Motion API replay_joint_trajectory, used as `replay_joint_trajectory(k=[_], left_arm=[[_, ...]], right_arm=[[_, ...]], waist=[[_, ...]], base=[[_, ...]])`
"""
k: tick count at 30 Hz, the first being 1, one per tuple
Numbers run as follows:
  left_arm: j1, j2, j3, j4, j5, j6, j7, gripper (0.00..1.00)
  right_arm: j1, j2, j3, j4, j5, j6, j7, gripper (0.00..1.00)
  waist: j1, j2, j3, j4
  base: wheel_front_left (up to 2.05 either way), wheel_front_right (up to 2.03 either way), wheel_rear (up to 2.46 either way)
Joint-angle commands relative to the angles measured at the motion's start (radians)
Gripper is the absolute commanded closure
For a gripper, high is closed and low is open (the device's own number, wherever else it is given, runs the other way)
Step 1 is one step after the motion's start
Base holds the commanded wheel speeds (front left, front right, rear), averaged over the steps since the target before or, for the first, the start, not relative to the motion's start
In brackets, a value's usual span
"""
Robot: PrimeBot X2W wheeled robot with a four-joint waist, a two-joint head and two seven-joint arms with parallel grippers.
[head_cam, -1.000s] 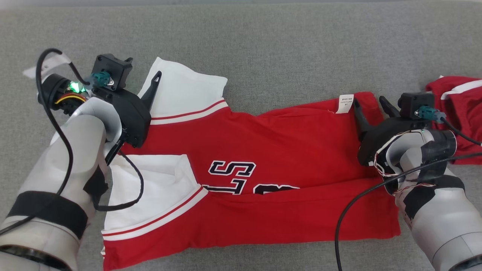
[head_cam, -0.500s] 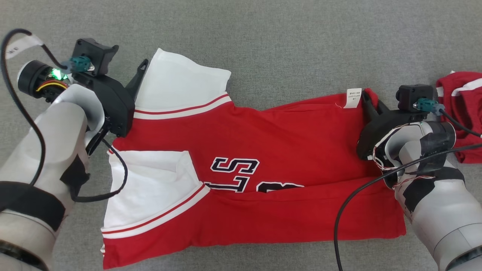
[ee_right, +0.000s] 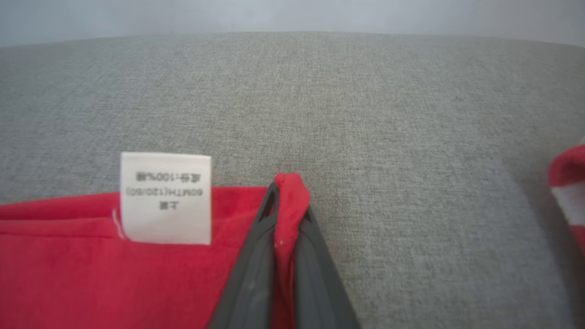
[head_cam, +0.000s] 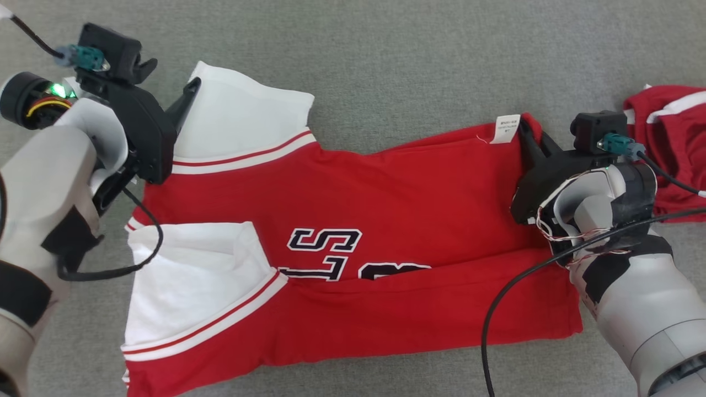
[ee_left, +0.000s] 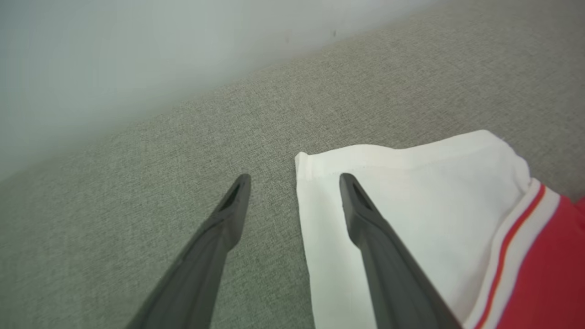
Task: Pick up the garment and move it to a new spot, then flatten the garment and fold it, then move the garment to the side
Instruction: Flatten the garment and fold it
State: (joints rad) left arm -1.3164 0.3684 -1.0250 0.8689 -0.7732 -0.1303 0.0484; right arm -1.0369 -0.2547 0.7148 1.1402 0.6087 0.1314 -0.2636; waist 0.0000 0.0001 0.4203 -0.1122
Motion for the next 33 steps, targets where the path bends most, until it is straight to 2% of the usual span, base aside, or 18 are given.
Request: replay_joint_trajectory(k=[1,8,18,19,22,23,24,33], left_arm=[[-0.016,0.018,-0.019,-0.013,-0.038,0.001,0.02,0.0],[-0.068,0.062,-0.089,-0.029,-0.138,0.001,0.107,0.0],[-0.095,0.072,-0.141,-0.014,-0.238,0.0,0.168,0.0],[-0.093,0.074,-0.148,-0.018,-0.245,0.0,0.17,0.05],[-0.084,0.08,-0.167,-0.024,-0.266,0.0,0.16,0.62],[-0.081,0.081,-0.176,-0.027,-0.272,0.0,0.158,0.9],[-0.08,0.082,-0.181,-0.034,-0.277,0.0,0.148,1.0],[-0.059,0.093,-0.225,-0.129,-0.285,0.0,-0.007,1.0]], right_arm=[[-0.006,0.006,0.013,-0.004,0.009,-0.001,0.002,1.0],[-0.03,0.012,0.039,-0.053,0.021,-0.001,0.001,1.0],[-0.028,0.022,0.052,-0.103,0.012,-0.001,0.001,1.0],[-0.026,0.022,0.052,-0.106,0.01,-0.001,0.001,1.0],[-0.016,0.021,0.049,-0.114,0.008,-0.001,0.001,1.0],[-0.012,0.02,0.047,-0.117,0.008,-0.001,0.001,1.0],[-0.008,0.02,0.043,-0.119,0.01,-0.001,0.001,1.0],[0.025,0.005,0.016,-0.122,0.01,-0.001,0.0,1.0]], waist=[[0.0,-0.0001,0.021,-0.023],[0.0,-0.0001,0.058,-0.059],[0.0,-0.0001,0.093,-0.093],[0.0,-0.0001,0.094,-0.094],[0.0,-0.0001,0.09,-0.093],[0.0,-0.0001,0.088,-0.091],[0.0,-0.0001,0.085,-0.09],[0.0,-0.0001,0.034,-0.06]], base=[[0.0,0.0,0.0],[0.0,0.0,0.0],[0.0,0.0,0.0],[0.0,0.0,0.0],[0.0,0.0,0.0],[0.0,0.0,0.0],[0.0,0.0,0.0],[0.0,0.0,0.0]])
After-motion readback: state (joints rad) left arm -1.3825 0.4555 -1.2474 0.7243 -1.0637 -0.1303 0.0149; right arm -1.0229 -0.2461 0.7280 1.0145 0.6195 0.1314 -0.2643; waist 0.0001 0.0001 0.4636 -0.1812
